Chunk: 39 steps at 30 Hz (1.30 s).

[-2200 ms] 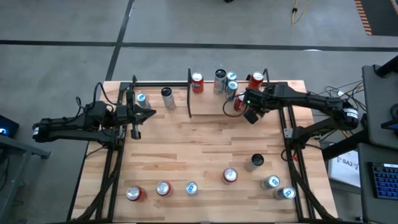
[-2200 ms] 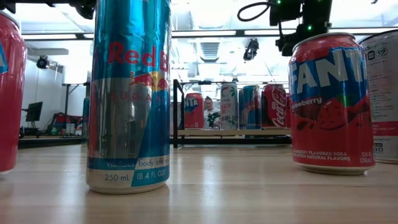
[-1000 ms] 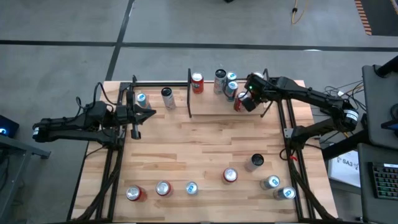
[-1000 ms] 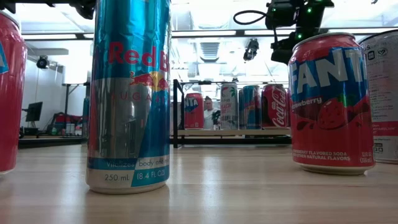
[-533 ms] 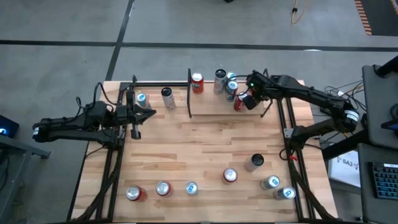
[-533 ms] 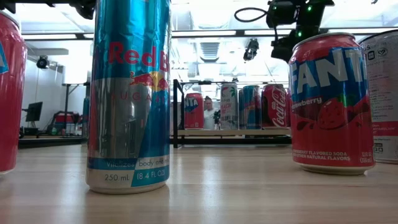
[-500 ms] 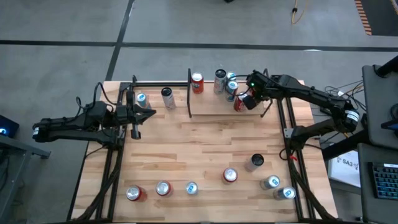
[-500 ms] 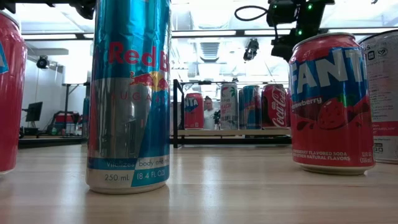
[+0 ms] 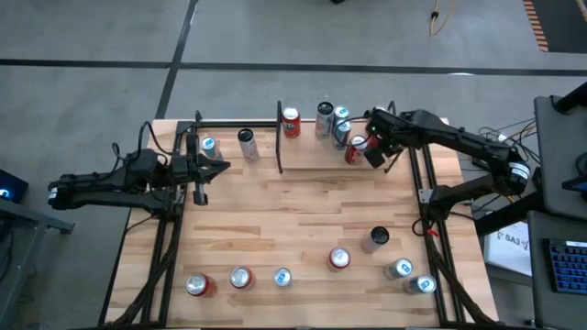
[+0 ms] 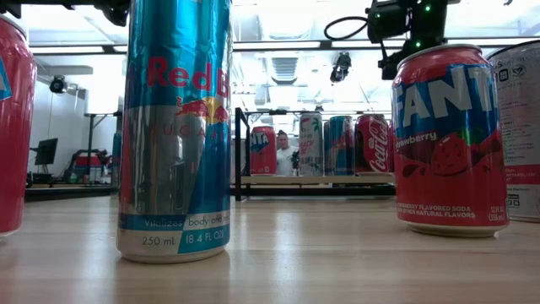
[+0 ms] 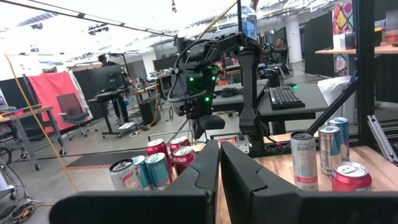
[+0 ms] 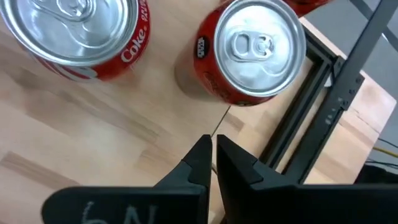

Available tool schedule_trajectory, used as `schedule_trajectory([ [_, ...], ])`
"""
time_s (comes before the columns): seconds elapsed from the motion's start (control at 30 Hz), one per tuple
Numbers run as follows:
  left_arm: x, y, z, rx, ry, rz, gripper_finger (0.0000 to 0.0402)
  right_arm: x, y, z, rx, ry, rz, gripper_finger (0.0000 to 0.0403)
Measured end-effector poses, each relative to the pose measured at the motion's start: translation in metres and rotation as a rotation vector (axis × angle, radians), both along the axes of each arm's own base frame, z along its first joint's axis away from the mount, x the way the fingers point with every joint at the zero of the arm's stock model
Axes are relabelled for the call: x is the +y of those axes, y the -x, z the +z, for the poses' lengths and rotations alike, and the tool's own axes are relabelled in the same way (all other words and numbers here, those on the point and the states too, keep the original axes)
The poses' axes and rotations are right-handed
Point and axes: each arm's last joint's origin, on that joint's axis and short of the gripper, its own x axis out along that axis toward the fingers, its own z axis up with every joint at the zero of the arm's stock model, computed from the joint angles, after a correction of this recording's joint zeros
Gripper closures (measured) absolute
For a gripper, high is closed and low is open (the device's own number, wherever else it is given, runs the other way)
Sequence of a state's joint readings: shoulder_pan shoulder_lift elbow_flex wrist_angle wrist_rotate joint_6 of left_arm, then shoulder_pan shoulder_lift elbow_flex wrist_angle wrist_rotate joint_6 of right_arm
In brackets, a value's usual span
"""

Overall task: Place canned beverage on shelf
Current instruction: Put the dark red soda can on the shelf

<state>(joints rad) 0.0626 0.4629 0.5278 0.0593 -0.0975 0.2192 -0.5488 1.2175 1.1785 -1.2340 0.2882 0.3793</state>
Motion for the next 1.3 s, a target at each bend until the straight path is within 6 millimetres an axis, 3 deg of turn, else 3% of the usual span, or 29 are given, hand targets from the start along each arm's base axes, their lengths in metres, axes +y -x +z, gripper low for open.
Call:
schedule_trajectory([
  [1.3,0.000,0.000,0.000,0.001,0.000,0.000,0.0402,-0.017,-0.001,-0.005,-0.012,0.125,0.007,0.0390],
])
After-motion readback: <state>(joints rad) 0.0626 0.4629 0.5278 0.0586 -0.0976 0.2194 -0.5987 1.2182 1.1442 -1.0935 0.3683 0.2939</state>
